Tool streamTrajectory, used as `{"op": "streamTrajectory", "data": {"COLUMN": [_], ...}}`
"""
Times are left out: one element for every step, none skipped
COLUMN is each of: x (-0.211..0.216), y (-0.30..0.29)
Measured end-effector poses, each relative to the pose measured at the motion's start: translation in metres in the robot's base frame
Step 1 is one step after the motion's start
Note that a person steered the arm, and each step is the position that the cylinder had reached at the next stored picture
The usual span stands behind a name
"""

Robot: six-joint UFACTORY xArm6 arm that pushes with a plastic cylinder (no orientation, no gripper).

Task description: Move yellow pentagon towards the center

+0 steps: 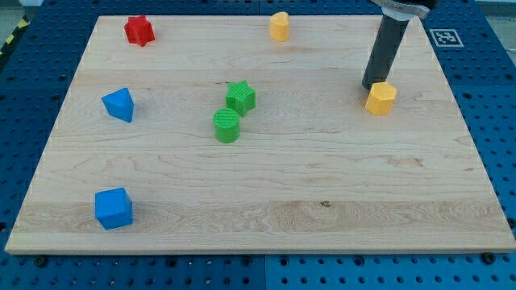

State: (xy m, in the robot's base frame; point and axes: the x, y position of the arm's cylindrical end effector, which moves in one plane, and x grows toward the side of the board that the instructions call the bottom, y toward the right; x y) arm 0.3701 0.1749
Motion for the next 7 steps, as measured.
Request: {"op": "streamTrajectory", "data": {"x": [0.005,0.01,0.01,0.009,0.016,0.037,0.037], "y": [-0.005,-0.017,-0.01,0.04,0.048,0.018,-0.017]}}
